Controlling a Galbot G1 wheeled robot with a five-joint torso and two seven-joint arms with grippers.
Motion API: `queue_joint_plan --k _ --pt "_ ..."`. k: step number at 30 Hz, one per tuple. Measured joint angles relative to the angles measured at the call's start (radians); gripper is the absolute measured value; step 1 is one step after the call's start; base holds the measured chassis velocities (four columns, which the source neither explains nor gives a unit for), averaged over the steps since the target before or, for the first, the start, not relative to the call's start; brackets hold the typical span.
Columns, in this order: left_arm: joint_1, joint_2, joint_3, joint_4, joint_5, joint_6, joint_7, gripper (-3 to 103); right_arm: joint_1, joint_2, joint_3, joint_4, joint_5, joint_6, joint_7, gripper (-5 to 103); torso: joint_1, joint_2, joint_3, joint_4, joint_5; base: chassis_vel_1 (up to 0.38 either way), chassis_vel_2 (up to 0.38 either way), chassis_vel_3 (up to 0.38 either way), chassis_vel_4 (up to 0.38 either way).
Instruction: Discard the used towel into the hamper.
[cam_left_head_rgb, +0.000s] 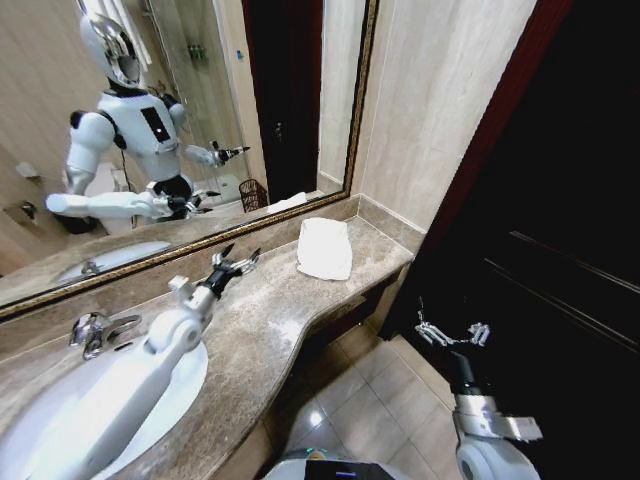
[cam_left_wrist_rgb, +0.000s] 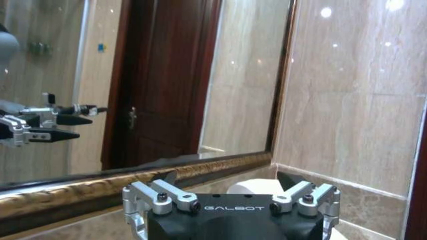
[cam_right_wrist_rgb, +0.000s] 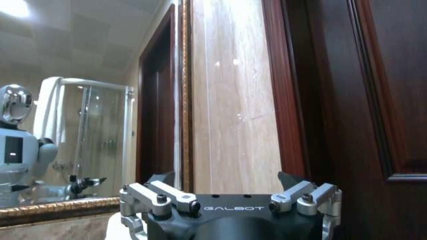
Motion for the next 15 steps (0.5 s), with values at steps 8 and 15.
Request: queue_joint_plan --k 8,15 --pt "-0.077 -0.028 0.085 0.044 0.002 0.028 -0.025 98 0.006 -0.008 0.003 0.000 0.004 -0.025 0.008 100 0.000 0.000 0.000 0.0002 0.0000 0.000 0.000 0.000 0.000" --pt "-0.092 -0.028 0.106 0.049 0.001 0.037 -0.037 98 -0.005 -0.002 0.005 0.006 0.004 -0.023 0.008 100 0.000 0.000 0.000 0.0004 -0.0002 -0.006 -0.010 0.009 0.007"
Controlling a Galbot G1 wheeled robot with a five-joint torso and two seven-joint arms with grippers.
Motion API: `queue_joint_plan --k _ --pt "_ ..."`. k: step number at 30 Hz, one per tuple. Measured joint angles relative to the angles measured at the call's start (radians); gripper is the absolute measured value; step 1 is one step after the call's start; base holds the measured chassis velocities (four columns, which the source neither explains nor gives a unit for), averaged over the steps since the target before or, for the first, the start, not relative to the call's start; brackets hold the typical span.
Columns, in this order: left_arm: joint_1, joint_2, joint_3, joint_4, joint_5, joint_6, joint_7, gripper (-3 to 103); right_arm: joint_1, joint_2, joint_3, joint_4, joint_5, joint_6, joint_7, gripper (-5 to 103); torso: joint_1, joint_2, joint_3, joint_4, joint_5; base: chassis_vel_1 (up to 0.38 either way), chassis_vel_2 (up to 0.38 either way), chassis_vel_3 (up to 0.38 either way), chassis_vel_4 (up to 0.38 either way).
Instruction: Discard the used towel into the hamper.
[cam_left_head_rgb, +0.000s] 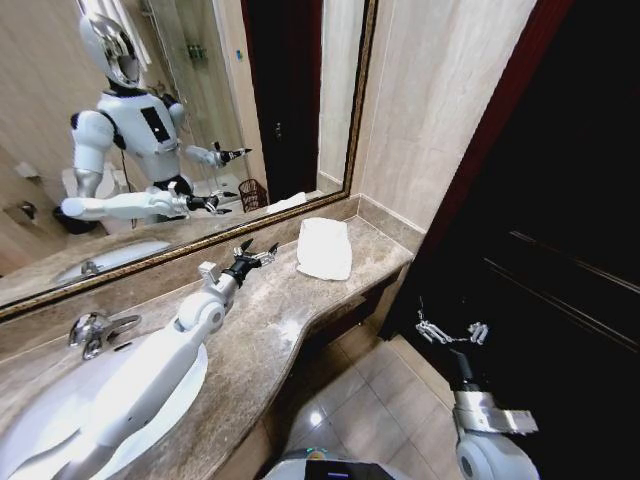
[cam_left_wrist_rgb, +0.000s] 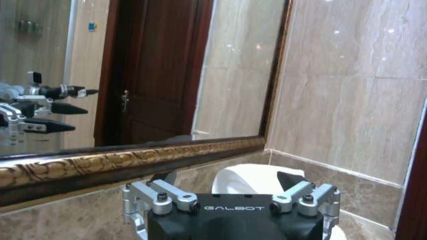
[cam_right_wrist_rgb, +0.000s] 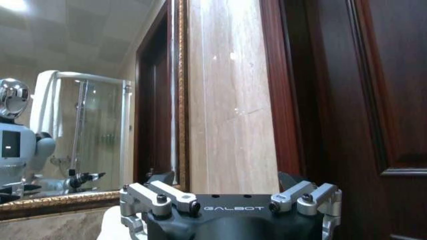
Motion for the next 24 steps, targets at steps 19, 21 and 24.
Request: queue_joint_plan --k 19,21,24 --pt "-0.123 0.016 0.142 0.166 -0.046 0.014 0.023 97 -0.025 0.035 0.000 0.013 -0.040 0.053 -0.003 100 0.000 0.000 0.000 0.0002 0.0000 -0.140 -0.145 0.145 0.129" --pt "-0.137 0.015 0.153 0.184 -0.046 0.012 0.025 97 -0.028 0.037 0.001 0.012 -0.043 0.056 -0.003 100 0.000 0.000 0.000 0.0005 0.0001 0.057 -0.043 -0.009 0.050" --pt "-0.191 0.007 0.190 0.237 -0.046 0.010 0.031 97 -0.032 0.042 0.004 0.008 -0.046 0.059 -0.003 100 0.000 0.000 0.000 0.0002 -0.0004 0.076 0.053 -0.057 0.012"
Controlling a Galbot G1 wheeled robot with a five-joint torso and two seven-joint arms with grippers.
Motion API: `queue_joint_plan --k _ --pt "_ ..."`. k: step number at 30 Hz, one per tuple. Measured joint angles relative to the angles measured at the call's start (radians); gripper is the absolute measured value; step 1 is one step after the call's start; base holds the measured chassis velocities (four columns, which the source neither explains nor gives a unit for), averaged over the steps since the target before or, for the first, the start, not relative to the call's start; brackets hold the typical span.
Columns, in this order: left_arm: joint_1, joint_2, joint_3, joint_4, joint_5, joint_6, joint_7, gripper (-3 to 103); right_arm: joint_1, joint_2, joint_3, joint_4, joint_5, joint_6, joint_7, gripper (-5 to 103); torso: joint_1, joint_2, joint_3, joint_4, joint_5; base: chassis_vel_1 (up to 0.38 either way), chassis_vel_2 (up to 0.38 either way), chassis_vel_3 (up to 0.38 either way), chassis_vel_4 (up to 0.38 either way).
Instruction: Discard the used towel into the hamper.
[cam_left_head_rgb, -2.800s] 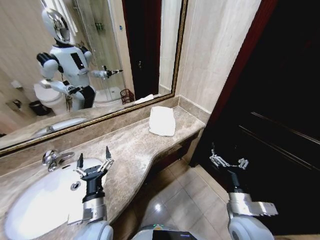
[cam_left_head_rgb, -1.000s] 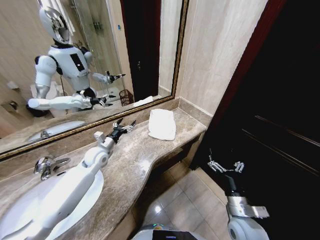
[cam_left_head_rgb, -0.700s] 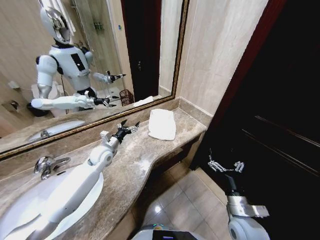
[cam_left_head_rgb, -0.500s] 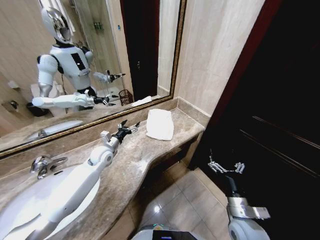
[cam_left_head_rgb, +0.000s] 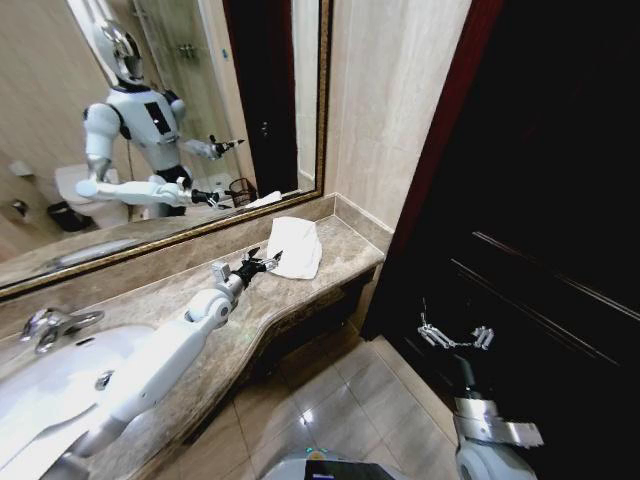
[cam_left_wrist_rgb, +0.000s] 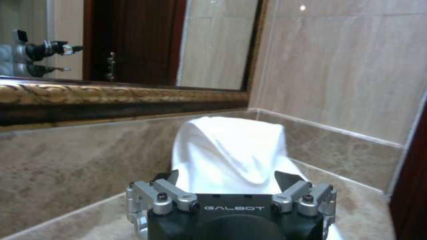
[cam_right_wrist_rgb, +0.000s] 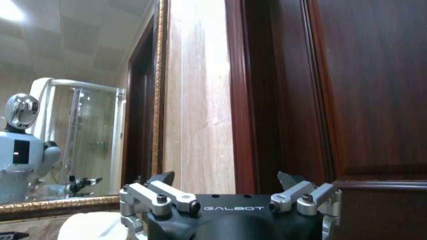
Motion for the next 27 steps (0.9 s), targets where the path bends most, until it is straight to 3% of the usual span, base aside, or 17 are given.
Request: queue_joint_plan --k 10,19,22,27 --pt "-0.197 -0.044 0.124 0.205 -0.033 0.008 0.050 97 0.003 0.010 -0.005 -0.015 -0.011 0.001 0.001 100 0.000 0.000 0.000 -0.0005 0.0009 0.023 0.015 -0.020 -0.009" --pt "-0.357 -0.158 0.232 0.364 -0.065 0.013 0.121 97 0.015 0.011 -0.002 -0.035 -0.010 0.002 0.004 100 0.000 0.000 0.000 -0.0001 0.0006 0.000 0.000 0.000 0.000" --pt "-0.396 -0.204 0.257 0.398 -0.078 0.012 0.117 97 0.017 0.016 -0.004 -0.041 -0.011 0.002 0.005 100 0.000 0.000 0.000 -0.0002 0.0009 0.000 0.000 0.000 0.000" --pt "-0.475 -0.322 0.310 0.527 -0.065 0.016 0.050 97 0.018 0.019 -0.006 -0.050 -0.012 0.003 0.007 100 0.000 0.000 0.000 -0.0008 0.0007 0.000 0.000 0.000 0.000"
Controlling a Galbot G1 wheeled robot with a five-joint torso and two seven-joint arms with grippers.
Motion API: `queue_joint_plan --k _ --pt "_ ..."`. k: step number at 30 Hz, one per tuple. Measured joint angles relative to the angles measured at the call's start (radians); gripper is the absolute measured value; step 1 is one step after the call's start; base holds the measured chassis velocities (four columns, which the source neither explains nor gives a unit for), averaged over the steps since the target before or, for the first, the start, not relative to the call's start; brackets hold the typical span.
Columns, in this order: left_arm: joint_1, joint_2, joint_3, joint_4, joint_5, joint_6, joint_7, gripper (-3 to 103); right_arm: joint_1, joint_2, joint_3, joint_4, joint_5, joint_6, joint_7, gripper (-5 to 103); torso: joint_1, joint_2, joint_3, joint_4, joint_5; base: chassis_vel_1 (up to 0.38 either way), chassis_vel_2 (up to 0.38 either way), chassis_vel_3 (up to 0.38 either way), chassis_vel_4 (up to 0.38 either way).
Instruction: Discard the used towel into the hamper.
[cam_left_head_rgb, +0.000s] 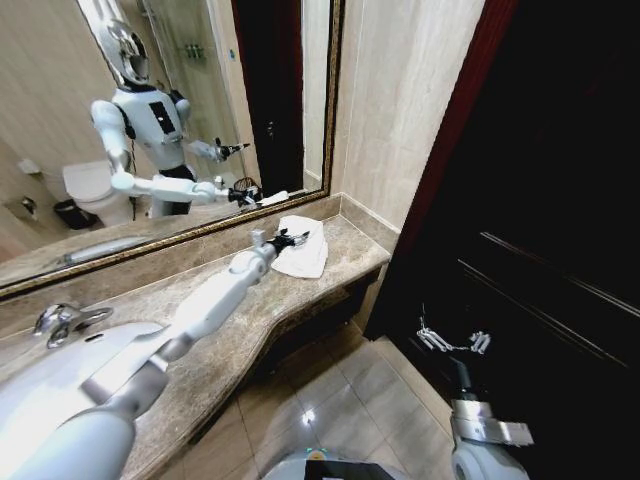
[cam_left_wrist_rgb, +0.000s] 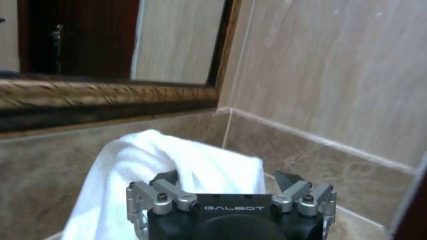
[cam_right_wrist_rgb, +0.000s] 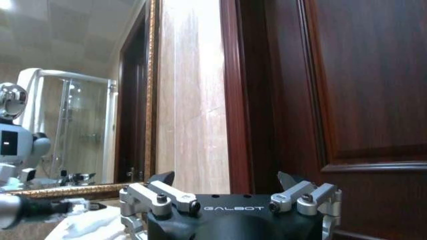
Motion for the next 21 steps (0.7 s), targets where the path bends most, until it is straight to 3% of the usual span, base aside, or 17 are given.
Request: queue_joint_plan --k 6,9,11,21 --pt "-0.049 -0.062 0.039 0.115 0.048 0.049 -0.062 97 0.000 0.000 0.007 -0.003 0.006 0.004 0.002 100 0.000 0.000 0.000 0.0002 0.0001 0.000 0.000 0.000 0.000" --pt "-0.046 -0.051 0.058 0.093 0.053 0.124 -0.110 96 -0.002 0.002 0.009 -0.004 0.011 0.011 0.002 100 0.000 0.000 0.000 0.0004 0.0002 0.000 0.000 0.000 0.000" --pt "-0.038 -0.044 0.060 0.083 0.053 0.124 -0.113 93 -0.002 0.003 0.010 -0.004 0.013 0.012 0.002 100 0.000 0.000 0.000 0.0006 0.0002 0.000 0.000 0.000 0.000" --pt "0.008 -0.025 0.044 0.049 0.054 0.000 -0.113 70 -0.004 0.005 0.007 0.000 0.019 0.019 0.002 100 0.000 0.000 0.000 0.0004 -0.0001 0.000 0.000 0.000 0.000"
